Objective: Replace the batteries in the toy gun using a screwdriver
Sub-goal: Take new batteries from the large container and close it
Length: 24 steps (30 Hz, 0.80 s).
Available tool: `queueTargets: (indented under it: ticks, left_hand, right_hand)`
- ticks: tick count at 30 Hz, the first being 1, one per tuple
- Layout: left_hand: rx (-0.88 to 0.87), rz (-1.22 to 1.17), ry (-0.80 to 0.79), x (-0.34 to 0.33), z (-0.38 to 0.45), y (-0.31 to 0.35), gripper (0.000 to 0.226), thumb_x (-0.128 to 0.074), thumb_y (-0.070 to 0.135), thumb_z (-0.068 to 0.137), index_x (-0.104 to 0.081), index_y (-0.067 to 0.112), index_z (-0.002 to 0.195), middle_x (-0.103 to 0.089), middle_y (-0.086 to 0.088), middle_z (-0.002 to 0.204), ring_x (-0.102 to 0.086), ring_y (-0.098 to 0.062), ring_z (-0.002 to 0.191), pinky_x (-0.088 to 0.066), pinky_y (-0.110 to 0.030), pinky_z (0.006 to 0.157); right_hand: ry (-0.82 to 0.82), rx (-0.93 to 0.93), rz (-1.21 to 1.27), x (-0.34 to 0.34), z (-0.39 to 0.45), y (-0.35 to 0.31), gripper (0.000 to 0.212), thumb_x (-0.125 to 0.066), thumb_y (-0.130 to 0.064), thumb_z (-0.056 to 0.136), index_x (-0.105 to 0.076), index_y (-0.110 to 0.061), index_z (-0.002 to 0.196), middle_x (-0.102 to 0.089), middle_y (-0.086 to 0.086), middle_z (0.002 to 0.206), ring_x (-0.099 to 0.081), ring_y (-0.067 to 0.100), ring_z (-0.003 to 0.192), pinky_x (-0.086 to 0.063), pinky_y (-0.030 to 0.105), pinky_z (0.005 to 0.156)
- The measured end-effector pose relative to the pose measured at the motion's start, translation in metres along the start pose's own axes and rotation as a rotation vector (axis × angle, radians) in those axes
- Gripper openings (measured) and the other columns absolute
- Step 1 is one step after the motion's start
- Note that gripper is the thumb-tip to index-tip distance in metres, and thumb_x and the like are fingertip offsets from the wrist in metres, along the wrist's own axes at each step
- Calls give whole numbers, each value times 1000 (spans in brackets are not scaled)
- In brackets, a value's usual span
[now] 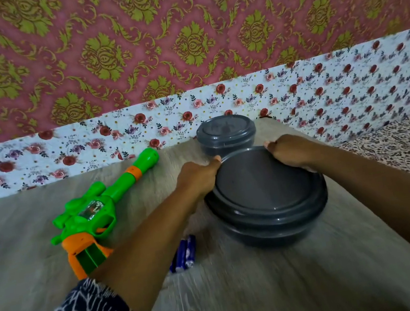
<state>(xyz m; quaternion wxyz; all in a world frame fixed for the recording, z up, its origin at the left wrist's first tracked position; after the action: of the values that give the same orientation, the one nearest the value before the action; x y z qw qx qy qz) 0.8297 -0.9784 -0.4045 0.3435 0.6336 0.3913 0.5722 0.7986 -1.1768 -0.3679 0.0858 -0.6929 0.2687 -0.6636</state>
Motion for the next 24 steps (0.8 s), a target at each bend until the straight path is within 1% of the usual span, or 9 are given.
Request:
queueTargets:
  ticks: [4, 6, 9, 12, 15, 17, 19, 21, 24]
  left_hand:
    - [-21, 38, 22, -1, 2, -2, 64, -58, 54, 85, -63, -5, 108, -67, -22, 109, -65, -33, 99, -43, -27, 72]
    - [-22, 46, 25, -1, 1, -1, 64, -57, 52, 87, -62, -7, 110, -65, -24, 111, -64, -35, 101, -42, -27, 73]
    - [-20, 33, 28, -3, -1, 0, 67, -56, 51, 87, -59, -9, 116, -63, -26, 115, -63, -37, 103, -48, -32, 79]
    - [26, -51, 23, -5, -5, -4, 68, -59, 54, 84, -59, -6, 116, -65, -23, 113, -64, -35, 100, -50, -35, 80]
    - [43, -101, 34, -5, -11, -1, 63, -57, 52, 86, -60, -4, 114, -66, -21, 113, -64, -33, 100, -46, -31, 76]
    - [40, -92, 49, -4, -15, 3, 61, -55, 49, 89, -58, -5, 117, -63, -21, 118, -61, -33, 104, -44, -30, 77]
    - [57, -110, 63, -4, -18, 5, 58, -53, 45, 92, -52, -4, 124, -59, -17, 124, -58, -32, 110, -42, -29, 79]
    - [117, -183, 49, -5, -23, 5, 56, -52, 41, 94, -48, -3, 128, -56, -16, 127, -56, -32, 113, -43, -30, 82]
    - [186, -274, 43, -10, -24, 5, 54, -51, 41, 94, -49, -1, 128, -58, -17, 127, -58, -33, 111, -48, -35, 92]
  right_hand:
    - [-25, 4, 46, -2, 6, 5, 55, -27, -39, 100, -44, 2, 133, -44, 21, 140, -46, 33, 121, -35, 30, 90]
    - [-31, 20, 10, -5, 8, 6, 55, -23, -37, 101, -46, 4, 129, -45, 24, 138, -47, 34, 121, -34, 31, 92]
    - [-10, 31, 15, -6, 9, 8, 54, -24, -37, 101, -51, 5, 122, -50, 25, 131, -50, 34, 114, -32, 29, 84]
    - [104, 30, 80, -2, 7, 13, 44, -35, -36, 98, -57, 2, 103, -59, 22, 108, -55, 32, 95, -35, 30, 76]
    - [252, 73, 86, 7, -4, 11, 32, -43, -27, 95, -54, -2, 78, -54, 13, 76, -53, 28, 75, -35, 32, 63]
    - [380, 178, 15, 13, -21, 4, 33, -44, -23, 94, -53, -3, 69, -53, 10, 66, -54, 28, 68, -36, 31, 58]
    - [399, 315, -30, 14, -46, -9, 33, -44, -29, 94, -60, -8, 74, -59, 7, 71, -57, 22, 67, -40, 28, 58]
    - [282, 424, -80, 6, -76, -22, 38, -43, -47, 92, -63, -16, 80, -62, 1, 76, -58, 14, 69, -40, 24, 58]
    - [239, 545, -323, -10, -103, -31, 46, -46, -63, 82, -63, -21, 93, -62, -2, 90, -56, 15, 87, -36, 27, 64]
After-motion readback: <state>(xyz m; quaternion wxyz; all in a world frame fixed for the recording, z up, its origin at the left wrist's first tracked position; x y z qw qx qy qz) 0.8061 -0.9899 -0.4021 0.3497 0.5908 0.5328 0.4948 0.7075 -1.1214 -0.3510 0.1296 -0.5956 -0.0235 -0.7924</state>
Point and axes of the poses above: each hand's wrist, its own z-axis towards the middle knuckle, its own x-axis out of the back of the hand, y = z × x, the point moved 3 cm from there along z, towards the middle knuckle
